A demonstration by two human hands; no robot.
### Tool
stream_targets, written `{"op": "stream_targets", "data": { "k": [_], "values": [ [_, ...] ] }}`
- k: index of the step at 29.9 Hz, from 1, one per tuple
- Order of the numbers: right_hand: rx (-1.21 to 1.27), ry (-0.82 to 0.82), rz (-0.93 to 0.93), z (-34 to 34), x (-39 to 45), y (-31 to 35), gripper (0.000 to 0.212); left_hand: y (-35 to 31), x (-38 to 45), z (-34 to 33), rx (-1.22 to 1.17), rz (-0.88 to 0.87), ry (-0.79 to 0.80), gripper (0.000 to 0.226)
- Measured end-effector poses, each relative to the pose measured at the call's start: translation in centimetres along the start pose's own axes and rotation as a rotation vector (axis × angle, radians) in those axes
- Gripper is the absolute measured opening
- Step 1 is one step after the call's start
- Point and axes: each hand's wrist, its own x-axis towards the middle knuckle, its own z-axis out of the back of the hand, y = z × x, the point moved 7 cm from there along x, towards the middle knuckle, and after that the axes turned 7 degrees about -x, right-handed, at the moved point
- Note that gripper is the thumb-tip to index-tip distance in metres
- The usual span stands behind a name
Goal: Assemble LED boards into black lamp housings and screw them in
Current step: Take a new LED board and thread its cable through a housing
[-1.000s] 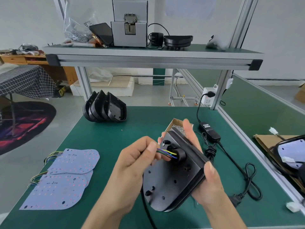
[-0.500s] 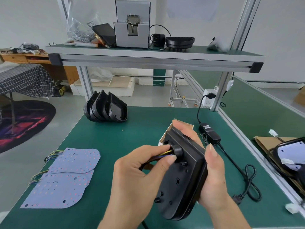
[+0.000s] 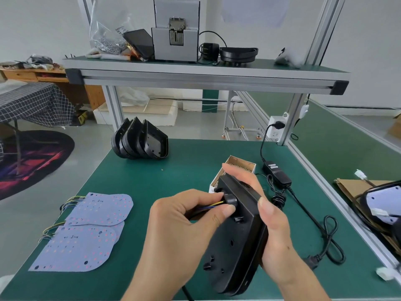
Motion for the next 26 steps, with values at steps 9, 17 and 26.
{"op": "stream_targets", "data": {
  "k": [9,17,26],
  "values": [
    [-0.213,-0.074,0.019,-0.1,0.3,1.7,0.089,1.2,0.7,-0.2,-0.064,0.042,0.086,0.021],
    [-0.329,-0.005,-0.009,-0.3,0.1,1.8,0.125,1.7,2.4,1.2,-0.212,0.051,0.035,0.023],
    [-0.059,-0.238,-0.076,-0.3,1.3,-1.9,0.082,6.2,1.4,1.0,-0.524,0.416,-0.006,0.017]
  ]
}}
